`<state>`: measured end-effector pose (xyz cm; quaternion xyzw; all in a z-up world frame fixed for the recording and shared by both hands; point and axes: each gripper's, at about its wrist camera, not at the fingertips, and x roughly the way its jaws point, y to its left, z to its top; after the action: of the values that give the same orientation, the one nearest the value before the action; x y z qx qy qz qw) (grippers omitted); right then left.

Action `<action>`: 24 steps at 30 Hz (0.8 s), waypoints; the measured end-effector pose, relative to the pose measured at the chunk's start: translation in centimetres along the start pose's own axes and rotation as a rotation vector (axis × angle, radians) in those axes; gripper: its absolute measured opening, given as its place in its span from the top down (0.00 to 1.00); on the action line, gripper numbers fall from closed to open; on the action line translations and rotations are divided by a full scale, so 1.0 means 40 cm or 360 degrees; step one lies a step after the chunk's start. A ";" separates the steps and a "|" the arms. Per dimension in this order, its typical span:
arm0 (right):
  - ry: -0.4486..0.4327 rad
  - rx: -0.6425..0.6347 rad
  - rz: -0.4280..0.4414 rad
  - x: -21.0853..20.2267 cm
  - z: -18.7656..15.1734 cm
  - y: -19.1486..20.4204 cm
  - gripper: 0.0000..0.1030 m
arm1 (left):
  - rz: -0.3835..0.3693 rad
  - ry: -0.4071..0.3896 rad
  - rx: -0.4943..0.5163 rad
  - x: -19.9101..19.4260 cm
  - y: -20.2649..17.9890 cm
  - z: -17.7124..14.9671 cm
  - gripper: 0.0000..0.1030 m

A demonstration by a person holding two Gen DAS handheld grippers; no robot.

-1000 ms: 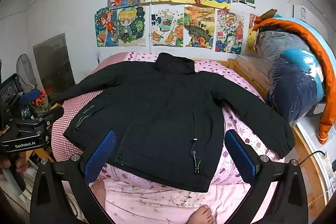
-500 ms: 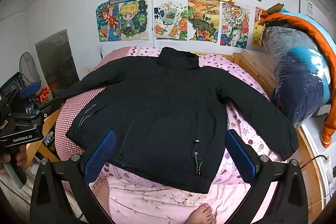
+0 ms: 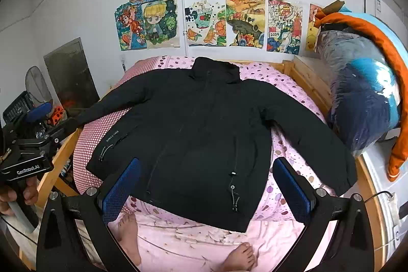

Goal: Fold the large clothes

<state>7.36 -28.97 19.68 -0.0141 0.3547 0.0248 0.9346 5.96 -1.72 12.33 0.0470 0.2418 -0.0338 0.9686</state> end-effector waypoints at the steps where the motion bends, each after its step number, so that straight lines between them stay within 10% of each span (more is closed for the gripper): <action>1: 0.0003 -0.0002 -0.0002 -0.005 -0.001 0.002 0.01 | -0.0002 0.0005 -0.0003 -0.005 -0.001 -0.002 0.00; 12: 0.0226 0.0033 -0.0010 0.084 0.021 -0.044 0.01 | -0.0011 0.0211 -0.0073 0.083 -0.020 0.021 0.00; 24: 0.0168 0.0260 -0.0173 0.391 0.116 -0.213 0.01 | -0.0077 0.0286 -0.0034 0.457 -0.092 0.137 0.00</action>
<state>22.59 -36.70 12.87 0.0418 0.4028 -0.0556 0.9126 24.29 -6.76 8.24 0.0337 0.3292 -0.0501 0.9423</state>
